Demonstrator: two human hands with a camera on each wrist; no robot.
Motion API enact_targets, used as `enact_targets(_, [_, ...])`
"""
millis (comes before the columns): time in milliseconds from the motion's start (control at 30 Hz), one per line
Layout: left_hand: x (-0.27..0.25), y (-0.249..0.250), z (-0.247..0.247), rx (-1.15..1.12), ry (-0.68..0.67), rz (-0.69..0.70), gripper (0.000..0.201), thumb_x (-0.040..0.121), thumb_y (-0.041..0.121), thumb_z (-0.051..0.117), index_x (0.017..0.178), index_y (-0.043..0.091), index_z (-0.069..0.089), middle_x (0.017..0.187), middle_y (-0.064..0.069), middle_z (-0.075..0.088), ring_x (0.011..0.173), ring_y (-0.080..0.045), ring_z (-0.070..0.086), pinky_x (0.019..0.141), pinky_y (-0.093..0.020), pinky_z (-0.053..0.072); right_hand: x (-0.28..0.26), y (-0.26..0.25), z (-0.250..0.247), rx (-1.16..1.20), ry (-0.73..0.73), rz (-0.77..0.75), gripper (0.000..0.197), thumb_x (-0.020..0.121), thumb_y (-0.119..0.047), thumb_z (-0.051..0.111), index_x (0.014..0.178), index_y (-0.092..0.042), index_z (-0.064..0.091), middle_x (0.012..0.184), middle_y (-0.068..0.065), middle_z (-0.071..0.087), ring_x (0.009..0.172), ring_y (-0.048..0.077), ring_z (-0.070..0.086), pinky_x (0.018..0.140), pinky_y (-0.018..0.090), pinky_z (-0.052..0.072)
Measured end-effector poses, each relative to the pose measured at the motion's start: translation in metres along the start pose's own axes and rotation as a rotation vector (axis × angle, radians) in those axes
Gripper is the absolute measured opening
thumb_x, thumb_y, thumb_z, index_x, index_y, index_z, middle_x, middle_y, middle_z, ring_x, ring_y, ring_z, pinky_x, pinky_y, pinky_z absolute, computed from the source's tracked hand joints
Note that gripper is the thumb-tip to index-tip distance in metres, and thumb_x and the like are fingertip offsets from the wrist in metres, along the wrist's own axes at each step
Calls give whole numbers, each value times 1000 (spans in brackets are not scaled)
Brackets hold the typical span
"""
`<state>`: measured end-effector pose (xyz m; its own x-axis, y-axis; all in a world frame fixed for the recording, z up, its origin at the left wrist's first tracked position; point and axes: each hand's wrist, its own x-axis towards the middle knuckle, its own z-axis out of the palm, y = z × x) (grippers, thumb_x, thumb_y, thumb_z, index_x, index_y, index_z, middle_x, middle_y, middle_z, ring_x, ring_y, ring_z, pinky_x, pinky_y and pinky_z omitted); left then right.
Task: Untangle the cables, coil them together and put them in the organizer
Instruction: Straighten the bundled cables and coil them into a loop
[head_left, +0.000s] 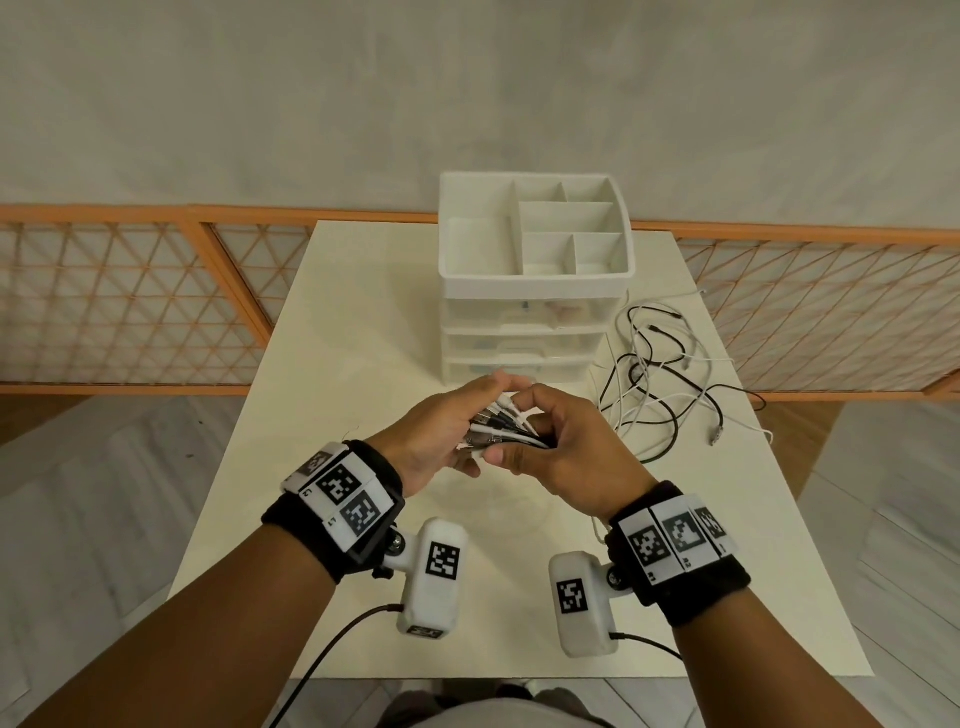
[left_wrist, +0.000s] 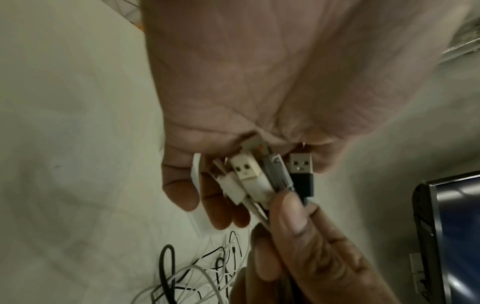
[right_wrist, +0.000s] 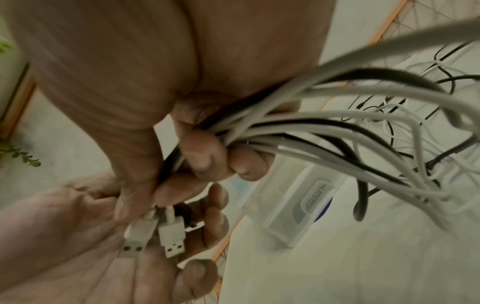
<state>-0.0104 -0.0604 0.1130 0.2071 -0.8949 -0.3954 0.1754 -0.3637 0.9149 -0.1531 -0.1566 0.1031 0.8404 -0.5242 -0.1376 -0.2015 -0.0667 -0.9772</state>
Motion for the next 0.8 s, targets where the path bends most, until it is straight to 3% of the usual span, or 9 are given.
enact_targets(100, [-1, -5, 2, -92, 77, 25, 54, 97, 64, 28, 130, 34, 58, 84, 0, 69, 72, -14, 61, 69, -35, 46, 1, -1, 0, -32, -3, 3, 38, 80, -11, 83, 110, -9, 61, 62, -8, 66, 47, 6, 52, 45, 11, 37])
enact_targets(200, [-1, -7, 6, -171, 136, 94, 57, 96, 69, 22, 132, 42, 56, 102, -19, 69, 71, -19, 64, 68, -38, 51, 3, -1, 0, -84, -27, -13, 33, 83, -16, 81, 113, -19, 67, 57, -5, 63, 43, 2, 50, 47, 10, 36])
enact_targets(333, [0, -9, 12, -29, 131, 139, 59, 96, 68, 19, 137, 38, 51, 98, -11, 73, 69, -18, 67, 63, -39, 50, 5, 2, 3, -130, -59, -63, 29, 87, -21, 77, 115, -28, 70, 73, -2, 70, 58, 9, 56, 59, 19, 43])
enact_targets(433, [1, -11, 12, 82, 182, 196, 68, 84, 74, 46, 144, 47, 32, 97, -3, 68, 65, -12, 65, 60, -36, 51, 6, 1, 3, -135, -97, -96, 22, 89, -20, 73, 105, -34, 71, 79, 5, 73, 65, 25, 57, 64, 32, 47])
enact_targets(500, [1, -12, 12, 168, 249, 261, 79, 78, 55, 75, 143, 52, 31, 95, 1, 66, 57, -5, 62, 55, -26, 50, 6, -2, 3, -124, -111, -116, 38, 83, -14, 67, 106, -45, 69, 80, 8, 74, 73, 35, 58, 68, 42, 50])
enact_targets(533, [1, -13, 12, 202, 280, 301, 77, 78, 42, 81, 141, 48, 38, 92, 4, 66, 54, -2, 60, 53, -21, 49, 6, -3, 3, -113, -109, -117, 44, 82, -11, 66, 109, -46, 69, 82, 9, 74, 74, 33, 59, 70, 44, 52])
enact_targets(600, [3, -15, 12, 257, 337, 359, 52, 84, 26, 78, 129, 37, 55, 87, 8, 66, 50, 1, 59, 51, -12, 44, 7, -3, 4, -64, -92, -116, 40, 86, -5, 69, 117, -31, 69, 89, 10, 76, 72, 16, 63, 70, 43, 53])
enact_targets(667, [6, -16, 11, 288, 359, 368, 27, 91, 22, 71, 116, 28, 64, 78, 11, 65, 51, 2, 58, 51, -9, 41, 8, 0, 3, -29, -75, -104, 37, 87, -5, 73, 119, -24, 68, 94, 7, 77, 75, 8, 65, 65, 31, 51])
enact_targets(800, [9, -17, 8, 347, 410, 346, 26, 98, 24, 58, 124, 27, 59, 67, 11, 61, 50, -1, 58, 53, -15, 43, 11, 7, 0, -32, -11, -70, 46, 81, -18, 82, 121, -34, 65, 68, 8, 68, 62, 11, 59, 62, 24, 45])
